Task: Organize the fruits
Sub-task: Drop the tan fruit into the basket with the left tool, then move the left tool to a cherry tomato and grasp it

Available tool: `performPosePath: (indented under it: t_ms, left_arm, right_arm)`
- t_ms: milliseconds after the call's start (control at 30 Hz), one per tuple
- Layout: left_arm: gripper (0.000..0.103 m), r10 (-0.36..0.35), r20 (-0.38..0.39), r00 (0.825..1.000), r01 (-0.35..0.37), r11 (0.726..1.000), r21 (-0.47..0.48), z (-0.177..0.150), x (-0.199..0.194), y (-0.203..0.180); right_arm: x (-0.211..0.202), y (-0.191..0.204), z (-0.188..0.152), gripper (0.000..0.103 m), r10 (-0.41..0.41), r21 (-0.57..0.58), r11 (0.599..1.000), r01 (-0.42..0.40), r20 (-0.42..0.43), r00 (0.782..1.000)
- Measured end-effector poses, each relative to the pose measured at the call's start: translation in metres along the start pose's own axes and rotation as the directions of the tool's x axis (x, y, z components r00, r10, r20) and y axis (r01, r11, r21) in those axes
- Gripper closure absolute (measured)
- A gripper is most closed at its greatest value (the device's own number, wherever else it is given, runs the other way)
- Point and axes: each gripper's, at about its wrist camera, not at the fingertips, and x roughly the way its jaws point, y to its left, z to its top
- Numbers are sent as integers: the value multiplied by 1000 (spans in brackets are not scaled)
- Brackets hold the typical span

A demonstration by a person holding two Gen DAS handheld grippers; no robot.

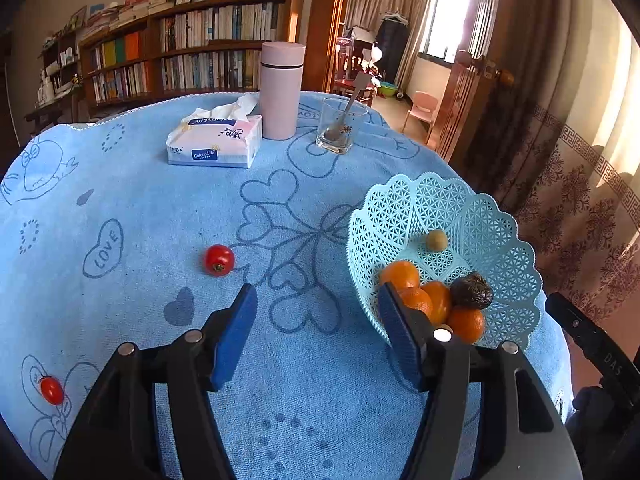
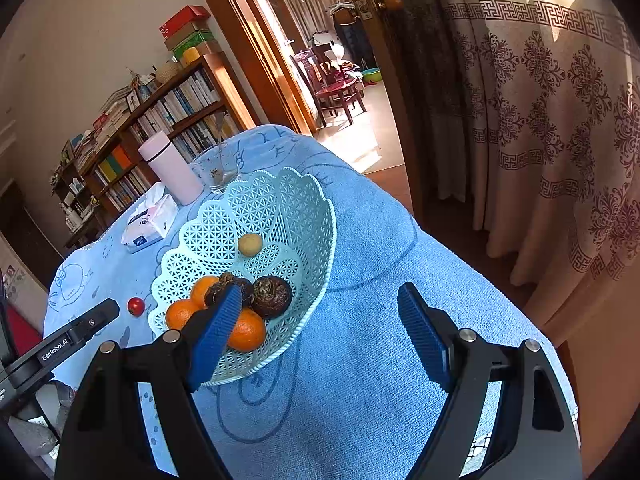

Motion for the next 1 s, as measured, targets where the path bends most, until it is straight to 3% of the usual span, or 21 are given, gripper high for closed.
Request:
performPosePath:
  t_ms: [400, 1000]
  left_arm:
    - [24, 72, 16, 997, -72, 997, -27, -9, -8, 26]
    - [24, 154, 6, 988, -152, 979, -133, -32, -25, 91]
  right_arm:
    - [2, 24, -5, 21, 9, -45, 999, -10, -15, 1000]
    - [12, 77, -13, 21, 53, -141, 988, -59, -49, 997]
